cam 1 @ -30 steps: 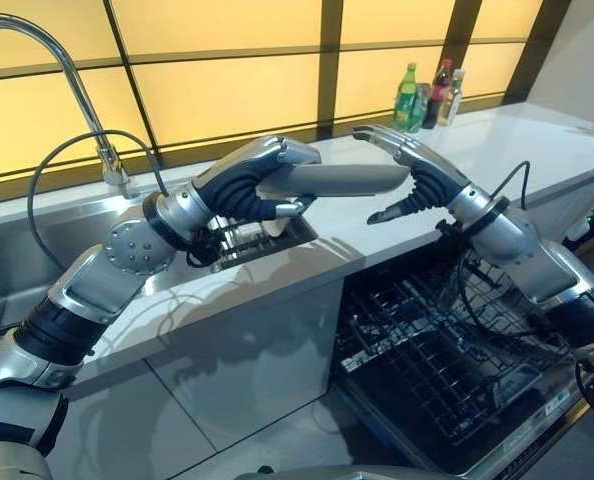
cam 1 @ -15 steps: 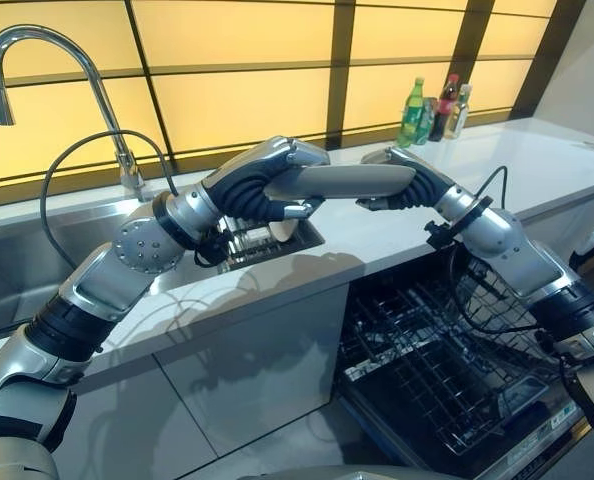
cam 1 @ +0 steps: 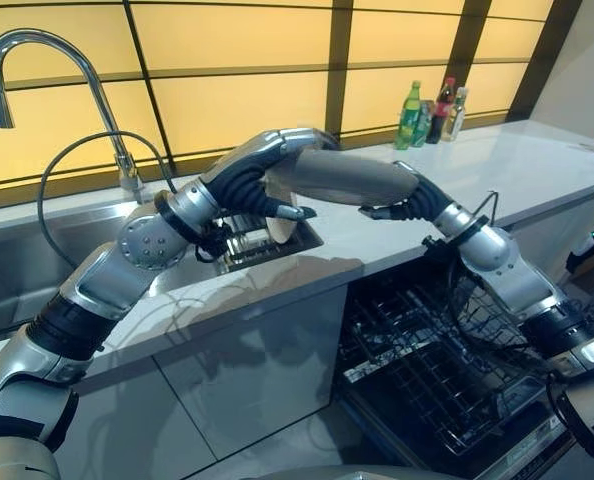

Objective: Pick up plates and place into dishwasher.

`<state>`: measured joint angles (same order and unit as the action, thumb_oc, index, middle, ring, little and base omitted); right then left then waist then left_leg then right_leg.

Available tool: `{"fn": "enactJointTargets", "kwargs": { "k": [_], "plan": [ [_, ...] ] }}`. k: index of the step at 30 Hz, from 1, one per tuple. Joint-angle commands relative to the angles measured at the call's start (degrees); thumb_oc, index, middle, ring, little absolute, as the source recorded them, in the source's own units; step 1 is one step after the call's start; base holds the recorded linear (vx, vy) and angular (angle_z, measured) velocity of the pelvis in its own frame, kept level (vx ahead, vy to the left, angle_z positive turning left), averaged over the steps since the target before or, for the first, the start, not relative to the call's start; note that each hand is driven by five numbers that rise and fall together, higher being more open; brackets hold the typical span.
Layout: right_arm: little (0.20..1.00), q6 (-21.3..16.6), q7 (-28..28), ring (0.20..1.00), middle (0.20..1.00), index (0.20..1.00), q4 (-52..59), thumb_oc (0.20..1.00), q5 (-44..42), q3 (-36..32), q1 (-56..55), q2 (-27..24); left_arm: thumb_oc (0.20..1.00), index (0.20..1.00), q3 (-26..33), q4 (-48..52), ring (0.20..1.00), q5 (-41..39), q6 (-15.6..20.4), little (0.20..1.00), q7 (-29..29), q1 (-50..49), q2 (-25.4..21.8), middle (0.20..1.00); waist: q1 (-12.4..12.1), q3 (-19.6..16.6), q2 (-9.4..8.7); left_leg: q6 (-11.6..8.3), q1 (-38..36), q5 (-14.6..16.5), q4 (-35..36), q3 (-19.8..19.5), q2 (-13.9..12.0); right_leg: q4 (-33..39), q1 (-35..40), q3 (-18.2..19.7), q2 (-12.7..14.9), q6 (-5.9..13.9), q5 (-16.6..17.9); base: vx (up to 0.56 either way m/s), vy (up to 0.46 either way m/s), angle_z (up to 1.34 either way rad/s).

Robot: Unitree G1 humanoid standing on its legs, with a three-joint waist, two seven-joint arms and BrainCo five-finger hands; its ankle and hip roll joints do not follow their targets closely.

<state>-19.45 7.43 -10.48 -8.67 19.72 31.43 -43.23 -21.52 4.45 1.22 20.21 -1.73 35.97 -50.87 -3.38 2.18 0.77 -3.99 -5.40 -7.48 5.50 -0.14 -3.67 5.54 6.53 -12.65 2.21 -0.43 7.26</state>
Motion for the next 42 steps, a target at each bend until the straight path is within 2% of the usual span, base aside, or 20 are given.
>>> {"fn": "enactJointTargets", "kwargs": {
  "k": [1,4,8,14,18,23,27,33,36,42],
  "plan": [
    [0.2,0.58,0.91,0.2,0.2,0.2,3.15,0.2,-3.02,-5.57,0.09,-2.63,1.0,1.0,5.86,-7.07,1.0,6.36,-0.81,1.0,10.32,-0.34,-3.84,1.0,1.34,2.14,-0.43,1.79,-4.05,10.43,-0.65,1.93,2.57,-0.54,2.88,2.51,3.61,6.8,-7.69,0.0,0.0,0.0],
    [0.2,0.7,4.01,0.2,0.2,0.2,4.53,0.2,-4.09,-9.67,-6.37,-4.97,1.0,1.0,8.78,-13.0,1.0,8.53,-1.4,1.0,17.43,-2.54,-6.71,1.0,3.14,2.52,-0.44,1.76,-4.12,10.39,-0.5,3.24,2.4,-0.54,2.42,3.52,3.42,6.98,-7.46,0.0,0.016,-0.13],
    [0.2,1.46,7.14,0.2,0.2,0.2,5.25,0.2,-4.22,-13.97,-12.46,-5.79,1.0,1.0,11.98,-17.56,1.0,11.14,-2.58,1.0,22.44,-4.81,-7.57,1.0,4.74,3.01,-0.29,1.69,-4.3,10.51,-0.5,4.44,2.24,-0.54,2.09,4.6,3.2,7.12,-7.25,0.0,0.028,-0.16],
    [0.2,6.61,13.4,0.2,0.2,0.2,4.46,0.2,-5.6,-19.38,-21.94,-7.54,1.0,1.0,14.51,-24.08,1.0,13.93,-4.85,1.0,27.27,-7.3,-10.41,1.0,7.37,4.34,-0.16,1.56,-4.39,10.54,-0.5,6.18,2.12,-0.54,1.52,6.17,2.92,7.34,-6.89,-0.01,0.028,-0.17],
    [0.2,9.78,15.9,0.2,0.2,0.2,1.35,0.2,-3.06,-19.15,-25.45,-8.6,1.0,1.0,13.6,-27.61,1.0,13.18,-5.98,1.0,29.49,-6.59,-12.33,1.0,8.51,5.15,-0.21,1.5,-4.29,10.47,-0.5,7.0,2.15,-0.54,1.09,6.91,2.74,7.44,-6.65,-0.02,0.01,-0.19],
    [0.2,11.87,16.93,0.2,0.2,0.2,-3.95,0.2,-0.23,-14.55,-25.46,-10.24,1.0,1.0,9.22,-31.42,1.0,12.15,-8.77,1.0,30.22,-2.43,-13.49,1.0,9.22,6.27,-0.3,1.19,-4.07,10.04,-0.5,7.79,1.97,-0.54,0.77,6.96,2.72,7.65,-6.24,0.0,-0.002,-0.17],
    [0.2,13.02,16.43,0.2,0.2,0.2,-7.37,0.2,1.45,-10.2,-22.06,-10.17,1.0,1.0,5.63,-33.26,1.0,11.72,-9.85,1.0,30.49,1.84,-13.6,1.0,8.89,6.97,-0.32,1.0,-3.66,9.79,-0.5,7.65,1.97,-0.54,0.48,6.9,2.7,7.66,-6.11,0.02,-0.002,-0.03],
    [0.2,14.87,13.94,0.2,0.2,0.2,-14.64,0.2,1.22,1.71,-9.37,-7.02,1.0,1.0,-2.08,-35.36,1.0,10.89,-11.83,1.0,30.49,10.75,-12.36,1.0,7.14,8.77,0.32,0.69,-1.86,9.22,-0.5,6.49,2.12,-0.54,-0.82,6.07,2.99,7.33,-5.86,-0.03,0.003,-0.01],
    [0.2,14.1,12.03,0.2,0.2,0.2,-20.98,0.2,0.28,6.55,-1.68,-4.44,1.0,1.0,-5.42,-36.58,1.0,10.73,-11.51,1.0,31.38,14.65,-11.03,1.0,5.94,9.87,0.7,0.53,-0.87,8.9,-0.5,5.61,2.18,-0.54,-1.45,5.5,3.15,7.09,-5.84,-0.06,0.007,0.0],
    [0.2,13.73,9.2,0.2,0.2,0.2,-26.68,0.2,-1.9,9.99,6.09,-0.92,1.0,1.0,-8.46,-37.1,1.0,11.87,-11.04,1.0,31.0,18.68,-8.89,1.0,4.29,10.96,1.32,0.4,0.71,8.28,-0.5,3.84,2.52,-0.54,-2.37,4.36,3.5,6.8,-5.71,-0.03,0.001,0.14]
  ]
}}
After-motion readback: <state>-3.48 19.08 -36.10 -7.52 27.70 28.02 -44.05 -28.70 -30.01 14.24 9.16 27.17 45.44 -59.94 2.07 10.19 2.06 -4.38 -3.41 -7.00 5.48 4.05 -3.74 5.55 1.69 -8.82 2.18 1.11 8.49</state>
